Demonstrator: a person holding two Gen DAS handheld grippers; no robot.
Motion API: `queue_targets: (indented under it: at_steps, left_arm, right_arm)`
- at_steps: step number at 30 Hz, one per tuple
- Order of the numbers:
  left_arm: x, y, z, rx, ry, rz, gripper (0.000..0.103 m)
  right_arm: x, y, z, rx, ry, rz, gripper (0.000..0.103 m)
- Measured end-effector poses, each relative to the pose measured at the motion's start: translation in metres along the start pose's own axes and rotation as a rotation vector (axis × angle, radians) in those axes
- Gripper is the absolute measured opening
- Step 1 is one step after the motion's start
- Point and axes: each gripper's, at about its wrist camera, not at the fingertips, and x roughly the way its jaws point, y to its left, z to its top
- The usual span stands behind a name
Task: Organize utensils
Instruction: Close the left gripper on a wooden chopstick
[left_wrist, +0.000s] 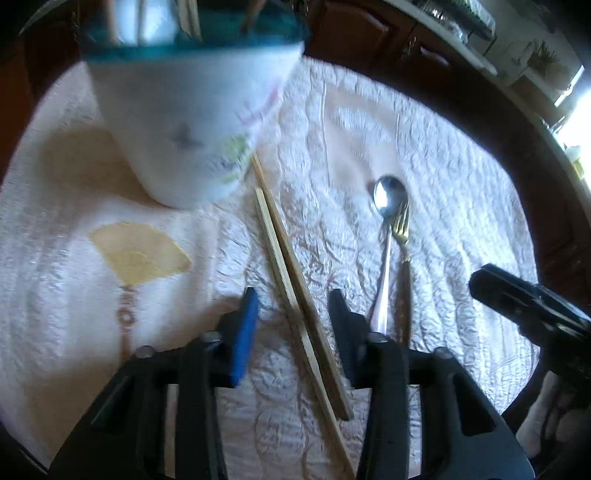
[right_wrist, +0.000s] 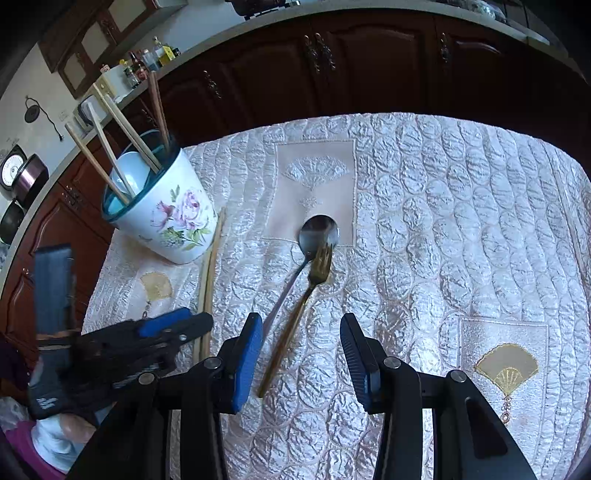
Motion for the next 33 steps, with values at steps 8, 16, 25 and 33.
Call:
queue_targets:
  at_steps: [8, 16, 25, 33]
  left_arm:
    - [-0.004, 0.007, -0.008, 0.021, 0.022, -0.064, 0.012]
    - [-0.027, 0.011, -0.042, 0.075, 0.079, -0.097, 0.012]
    - [-0.033, 0.028, -0.023, 0.064, 0.039, -0.053, 0.016]
    - [-0.021, 0.015, -0.012, 0.107, 0.055, -0.043, 0.016]
  right_arm:
    - [0.009, -0.006, 0.001, 0.017, 0.015, 0.006, 0.042]
    - [0.015, 0.008, 0.005, -0.017, 0.029, 0.045, 0.042]
    - [0.017, 0.019, 0.008, -0.042, 0.039, 0.054, 0.042]
    - [0.022, 0.017, 0.008, -0.037, 0.049, 0.052, 0.042]
